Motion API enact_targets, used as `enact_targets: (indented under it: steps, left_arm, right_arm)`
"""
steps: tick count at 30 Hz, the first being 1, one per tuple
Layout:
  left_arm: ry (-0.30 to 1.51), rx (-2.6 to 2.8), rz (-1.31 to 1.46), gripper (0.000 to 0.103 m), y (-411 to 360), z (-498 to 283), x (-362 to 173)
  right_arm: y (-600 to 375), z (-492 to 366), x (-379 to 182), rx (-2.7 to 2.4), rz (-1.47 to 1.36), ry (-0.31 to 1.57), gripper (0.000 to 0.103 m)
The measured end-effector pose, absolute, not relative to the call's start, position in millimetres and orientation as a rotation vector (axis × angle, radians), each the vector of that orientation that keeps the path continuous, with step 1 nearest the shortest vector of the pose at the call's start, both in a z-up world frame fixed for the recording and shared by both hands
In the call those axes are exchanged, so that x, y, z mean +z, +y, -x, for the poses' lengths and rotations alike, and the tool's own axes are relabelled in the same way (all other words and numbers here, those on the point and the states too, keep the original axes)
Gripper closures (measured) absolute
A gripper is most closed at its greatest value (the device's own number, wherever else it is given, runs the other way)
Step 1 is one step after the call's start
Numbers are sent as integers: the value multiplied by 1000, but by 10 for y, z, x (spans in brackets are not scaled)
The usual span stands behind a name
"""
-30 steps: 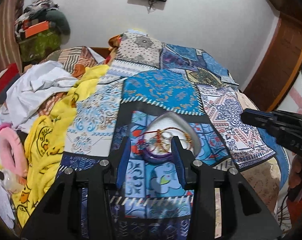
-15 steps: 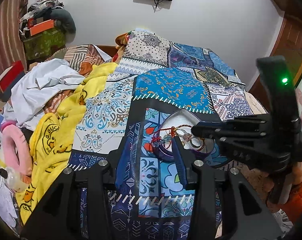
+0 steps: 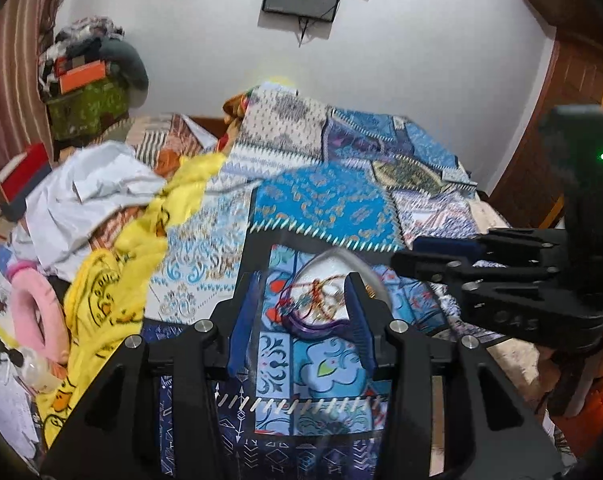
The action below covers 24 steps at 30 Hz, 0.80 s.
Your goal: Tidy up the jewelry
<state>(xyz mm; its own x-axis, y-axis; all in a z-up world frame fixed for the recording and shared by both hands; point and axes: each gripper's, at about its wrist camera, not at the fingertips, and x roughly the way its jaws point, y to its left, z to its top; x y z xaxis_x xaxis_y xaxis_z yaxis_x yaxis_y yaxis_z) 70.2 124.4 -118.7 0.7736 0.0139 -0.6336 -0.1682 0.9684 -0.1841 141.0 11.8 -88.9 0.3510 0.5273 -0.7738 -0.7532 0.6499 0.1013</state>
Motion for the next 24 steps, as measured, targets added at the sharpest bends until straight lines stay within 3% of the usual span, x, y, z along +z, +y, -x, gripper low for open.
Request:
enact_targets:
  steps: [6,11,15,17,19,24]
  left_arm:
    - [542,113,169,58,1012,-445,-692]
    - [383,123,116,51,788,-101,-232]
    - [274,140,84,37,635,179,48]
    - [222,159,78,23,572,316,157]
    - [181,175,78,0,537,434,237]
    - [148,186,88,0,503,618,337]
  right_arm:
    - [-291,-1067,-262,816,202,656,77]
    - [-648,-665,211,762,136,426,54]
    - [-873,-340,462,712,91,277,40]
    - [-961,-189,548,684,76,219,26]
    - [-1007,-95,596,658,66,181,17]
    - [-1055,32,613,611,56,137,3]
